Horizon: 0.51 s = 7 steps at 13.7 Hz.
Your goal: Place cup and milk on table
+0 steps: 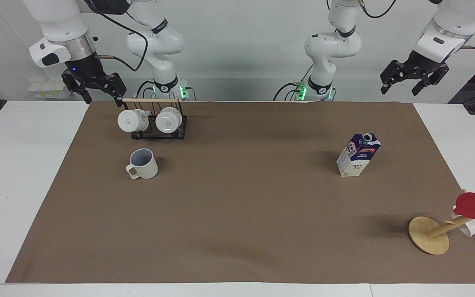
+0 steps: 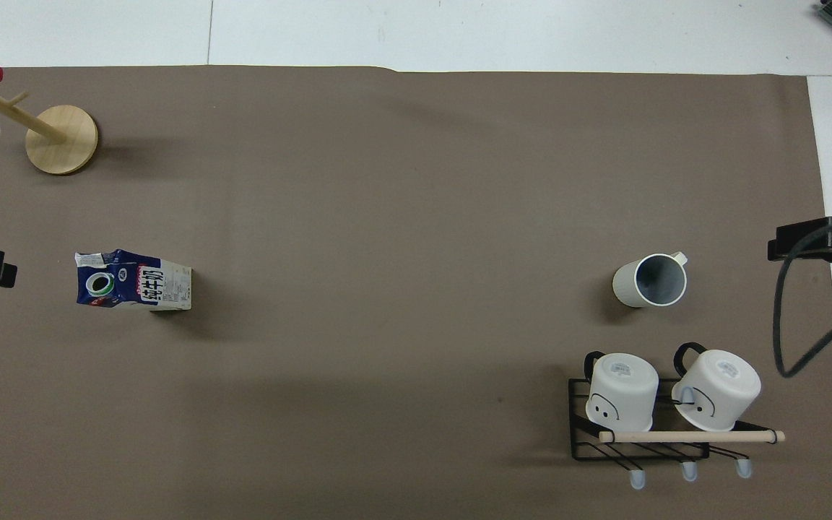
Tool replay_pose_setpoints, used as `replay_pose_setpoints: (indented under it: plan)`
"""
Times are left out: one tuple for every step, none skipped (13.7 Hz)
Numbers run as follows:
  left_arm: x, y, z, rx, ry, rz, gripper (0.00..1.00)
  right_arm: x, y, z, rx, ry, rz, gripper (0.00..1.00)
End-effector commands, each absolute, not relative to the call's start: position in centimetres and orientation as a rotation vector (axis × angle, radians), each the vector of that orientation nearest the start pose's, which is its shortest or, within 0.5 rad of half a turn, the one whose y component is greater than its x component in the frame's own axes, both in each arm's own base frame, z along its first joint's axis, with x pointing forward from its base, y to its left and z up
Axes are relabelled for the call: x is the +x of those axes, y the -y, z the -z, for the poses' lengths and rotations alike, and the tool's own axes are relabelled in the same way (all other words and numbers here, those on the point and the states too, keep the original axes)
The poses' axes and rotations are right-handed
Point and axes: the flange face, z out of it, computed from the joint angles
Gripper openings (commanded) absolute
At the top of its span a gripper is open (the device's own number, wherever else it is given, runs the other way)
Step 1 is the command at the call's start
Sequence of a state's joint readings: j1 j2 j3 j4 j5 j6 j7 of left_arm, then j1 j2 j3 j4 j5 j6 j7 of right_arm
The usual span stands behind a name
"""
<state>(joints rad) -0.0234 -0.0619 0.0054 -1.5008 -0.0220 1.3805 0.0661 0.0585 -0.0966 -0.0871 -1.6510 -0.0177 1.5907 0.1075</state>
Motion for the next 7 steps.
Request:
replay_pose_setpoints:
  plan:
    - [51.0, 1.12, -67.32, -3.149, -0.125, -0.065, 1.0, 52.06, 2.04, -64.0, -3.134, -0.192, 0.062, 1.0]
    - [51.03, 1.04, -67.34, -3.149, -0.123, -0.06, 1.0, 52.06, 2.04, -64.0, -3.134, -0.192, 0.062, 1.0]
    - [51.07, 0.98, -67.37, -3.15, -0.121, -0.055, 1.0, 52.01, 2.04, -63.93, -3.134, -0.192, 0.06, 1.0]
    - [51.08, 0.98, -67.38, -3.15, -0.121, -0.053, 1.0, 51.89, 2.04, -63.86, -3.134, -0.189, 0.055, 1.0]
    - [51.15, 1.02, -67.32, -3.153, -0.119, -0.053, 1.0, 51.7, 2.12, -63.7, -3.134, -0.192, 0.045, 1.0]
    - [51.33, 0.94, -67.5, -3.154, -0.117, -0.036, 1.0, 51.66, 2.12, -63.72, -3.133, -0.196, 0.047, 1.0]
    - [51.47, 0.78, -67.47, -3.154, -0.117, -0.021, 1.0, 51.7, 2.12, -63.75, -3.133, -0.196, 0.052, 1.0]
